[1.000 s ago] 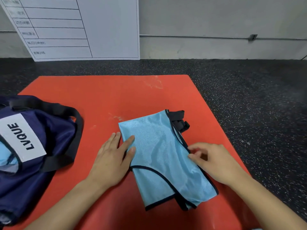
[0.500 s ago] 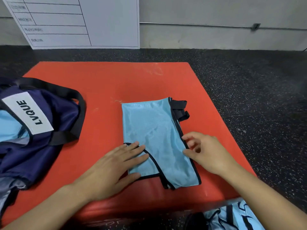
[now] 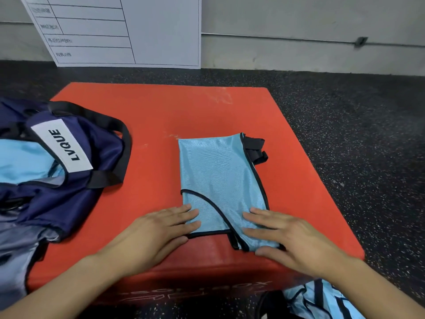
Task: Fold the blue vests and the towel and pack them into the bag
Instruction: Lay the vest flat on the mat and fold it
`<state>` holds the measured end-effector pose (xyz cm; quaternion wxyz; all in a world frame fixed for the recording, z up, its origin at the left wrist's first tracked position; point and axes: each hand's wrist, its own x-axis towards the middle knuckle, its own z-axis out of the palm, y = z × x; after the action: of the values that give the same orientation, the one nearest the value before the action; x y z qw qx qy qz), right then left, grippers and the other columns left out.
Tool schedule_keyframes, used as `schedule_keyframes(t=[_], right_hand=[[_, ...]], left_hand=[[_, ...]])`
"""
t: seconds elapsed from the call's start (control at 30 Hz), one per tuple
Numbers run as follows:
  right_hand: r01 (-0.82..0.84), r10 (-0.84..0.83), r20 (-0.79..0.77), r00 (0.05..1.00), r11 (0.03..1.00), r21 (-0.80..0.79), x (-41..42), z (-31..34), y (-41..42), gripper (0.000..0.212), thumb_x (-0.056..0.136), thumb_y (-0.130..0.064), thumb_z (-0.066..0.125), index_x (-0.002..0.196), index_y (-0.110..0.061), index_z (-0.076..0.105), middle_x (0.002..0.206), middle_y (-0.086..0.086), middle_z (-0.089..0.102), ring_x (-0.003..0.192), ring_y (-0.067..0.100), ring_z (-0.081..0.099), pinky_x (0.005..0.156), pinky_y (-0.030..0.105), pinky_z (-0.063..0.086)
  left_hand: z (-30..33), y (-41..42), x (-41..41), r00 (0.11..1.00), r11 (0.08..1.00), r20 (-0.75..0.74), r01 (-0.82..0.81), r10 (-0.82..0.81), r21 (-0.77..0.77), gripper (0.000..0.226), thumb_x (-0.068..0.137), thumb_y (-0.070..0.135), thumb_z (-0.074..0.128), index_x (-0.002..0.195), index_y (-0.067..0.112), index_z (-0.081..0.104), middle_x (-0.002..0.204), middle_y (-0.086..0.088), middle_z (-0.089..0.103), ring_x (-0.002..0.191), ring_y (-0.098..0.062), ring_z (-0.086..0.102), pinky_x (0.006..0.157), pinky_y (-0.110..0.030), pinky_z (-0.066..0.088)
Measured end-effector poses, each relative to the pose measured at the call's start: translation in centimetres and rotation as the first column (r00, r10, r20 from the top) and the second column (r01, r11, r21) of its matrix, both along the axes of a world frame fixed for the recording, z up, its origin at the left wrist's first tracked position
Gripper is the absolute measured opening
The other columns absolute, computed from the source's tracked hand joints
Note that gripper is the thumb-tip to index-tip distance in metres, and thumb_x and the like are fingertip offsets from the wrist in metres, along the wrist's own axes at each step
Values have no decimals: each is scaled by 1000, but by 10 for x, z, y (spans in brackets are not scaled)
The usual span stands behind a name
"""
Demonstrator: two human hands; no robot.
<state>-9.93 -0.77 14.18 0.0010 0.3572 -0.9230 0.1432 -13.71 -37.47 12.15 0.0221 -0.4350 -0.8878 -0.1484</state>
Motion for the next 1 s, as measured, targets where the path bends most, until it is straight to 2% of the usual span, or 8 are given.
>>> schedule_keyframes(t=[0.17, 0.3, 0.5, 0.67, 0.77, 0.83, 0.9, 1.0], right_hand=[[-33, 25, -117, 993, 997, -64, -2, -12, -3, 30, 101, -47, 61, 124, -31, 74, 149, -12, 55, 142, 6, 45, 110, 34, 47], [-43, 27, -165, 986, 995, -93, -7, -9, -11, 21, 102, -40, 64, 110, -27, 77, 132, -9, 65, 125, 13, 61, 101, 33, 51], [-54, 50, -202, 978, 998, -17, -14, -1, -31, 16, 105, -28, 56, 100, -22, 69, 113, -12, 62, 113, 14, 58, 94, 29, 49], [-15, 16, 34, 999, 1000, -25, -24, 12, -36, 14, 107, -33, 51, 102, -24, 61, 110, -15, 57, 104, 8, 53, 93, 24, 44], [50, -33, 235, 971, 997, -66, -32, 31, -39, 12, 106, -38, 51, 101, -31, 59, 94, -22, 58, 93, -3, 54, 84, 16, 41], [119, -61, 401, 914, 985, -122, -41, 43, -43, 14, 105, -33, 55, 92, -38, 59, 79, -24, 56, 76, -5, 52, 71, 14, 38], [208, -39, 525, 850, 941, -266, -57, 53, -49, 26, 104, -25, 59, 83, -41, 60, 69, -22, 51, 66, -3, 45, 63, 17, 34], [432, -170, 584, 794, 833, -346, -86, 46, -64, 13, 100, -26, 66, 88, -21, 70, 66, -14, 48, 60, 3, 39, 58, 26, 31]], left_hand=[[0, -7, -1, 1000, 995, 2, -31, 31, 98, 38, 106, 47, 45, 131, 31, 68, 149, 16, 52, 144, 2, 37, 115, -19, 36], [-3, -4, -3, 998, 980, 28, -63, 59, 188, 33, 103, 48, 52, 121, 33, 74, 141, 18, 59, 137, 0, 47, 111, -26, 44], [3, 7, -8, 998, 969, 46, -61, 52, 239, 22, 99, 43, 59, 104, 30, 76, 125, 19, 66, 124, -3, 58, 100, -29, 50], [13, 11, -10, 997, 977, 72, -32, 17, 209, 13, 101, 33, 58, 99, 27, 69, 115, 20, 64, 115, -3, 60, 94, -31, 50], [22, 6, -12, 975, 970, 219, -80, 28, 232, 8, 100, 29, 58, 97, 27, 65, 103, 17, 66, 103, -4, 63, 90, -31, 51], [31, 2, -14, 906, 935, 417, -201, 65, 291, 10, 101, 24, 59, 93, 25, 64, 88, 14, 66, 83, -1, 60, 79, -28, 51], [35, 0, -19, 812, 877, 580, -323, 63, 357, 15, 103, 15, 57, 89, 18, 63, 75, 10, 60, 70, -1, 51, 68, -26, 44], [27, -1, -29, 703, 767, 695, -525, 149, 367, 18, 103, 10, 56, 87, 17, 61, 63, 4, 55, 62, -11, 46, 60, -29, 40]])
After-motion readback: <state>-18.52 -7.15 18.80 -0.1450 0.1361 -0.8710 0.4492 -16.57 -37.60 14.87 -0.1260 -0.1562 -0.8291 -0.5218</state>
